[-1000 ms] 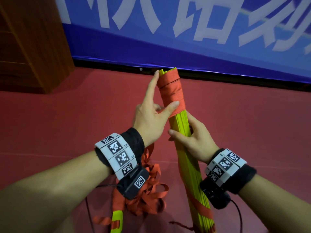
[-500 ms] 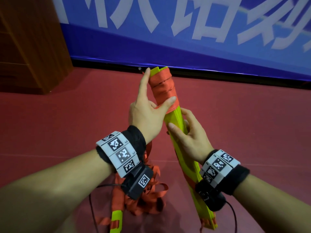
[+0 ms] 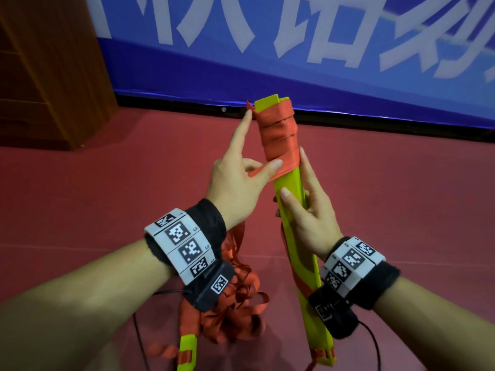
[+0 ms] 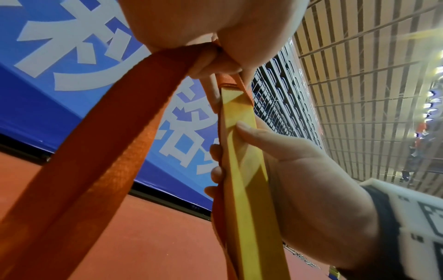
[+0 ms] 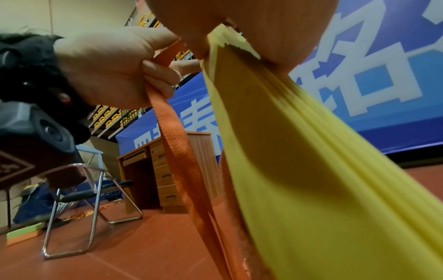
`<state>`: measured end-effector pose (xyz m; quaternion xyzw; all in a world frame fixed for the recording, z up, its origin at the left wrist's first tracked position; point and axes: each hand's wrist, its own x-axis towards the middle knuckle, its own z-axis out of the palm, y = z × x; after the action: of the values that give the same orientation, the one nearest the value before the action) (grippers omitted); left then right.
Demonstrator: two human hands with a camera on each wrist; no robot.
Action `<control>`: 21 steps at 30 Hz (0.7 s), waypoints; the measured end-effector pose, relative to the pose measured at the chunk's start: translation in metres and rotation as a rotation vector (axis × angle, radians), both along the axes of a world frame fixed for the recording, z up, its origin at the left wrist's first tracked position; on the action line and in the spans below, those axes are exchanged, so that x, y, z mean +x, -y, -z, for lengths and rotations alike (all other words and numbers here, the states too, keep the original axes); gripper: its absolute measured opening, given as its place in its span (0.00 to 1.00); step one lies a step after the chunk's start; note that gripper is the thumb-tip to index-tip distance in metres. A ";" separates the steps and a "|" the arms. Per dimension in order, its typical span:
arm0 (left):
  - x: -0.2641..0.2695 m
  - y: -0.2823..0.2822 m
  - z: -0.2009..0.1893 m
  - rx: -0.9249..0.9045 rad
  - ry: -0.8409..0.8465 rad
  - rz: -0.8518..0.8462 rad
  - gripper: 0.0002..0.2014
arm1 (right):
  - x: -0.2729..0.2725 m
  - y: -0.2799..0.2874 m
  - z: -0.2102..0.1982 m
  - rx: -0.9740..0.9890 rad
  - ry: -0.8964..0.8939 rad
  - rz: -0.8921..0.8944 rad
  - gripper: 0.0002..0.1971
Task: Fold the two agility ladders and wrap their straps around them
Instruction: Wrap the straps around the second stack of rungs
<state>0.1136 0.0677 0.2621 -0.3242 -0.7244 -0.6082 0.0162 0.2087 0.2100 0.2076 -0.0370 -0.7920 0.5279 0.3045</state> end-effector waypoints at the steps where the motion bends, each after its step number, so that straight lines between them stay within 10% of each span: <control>1: -0.001 0.002 0.000 -0.035 -0.035 -0.011 0.46 | 0.001 -0.001 0.000 -0.031 -0.001 -0.022 0.37; 10: -0.001 0.008 0.000 -0.042 -0.057 0.175 0.46 | 0.009 0.010 -0.012 -0.249 0.008 -0.138 0.37; 21: 0.006 0.000 0.002 0.145 0.099 0.246 0.45 | 0.005 0.004 -0.004 0.033 0.156 -0.001 0.51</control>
<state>0.1200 0.0678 0.2602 -0.3783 -0.6332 -0.6715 -0.0707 0.2134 0.2060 0.2113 -0.0725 -0.8220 0.5104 0.2420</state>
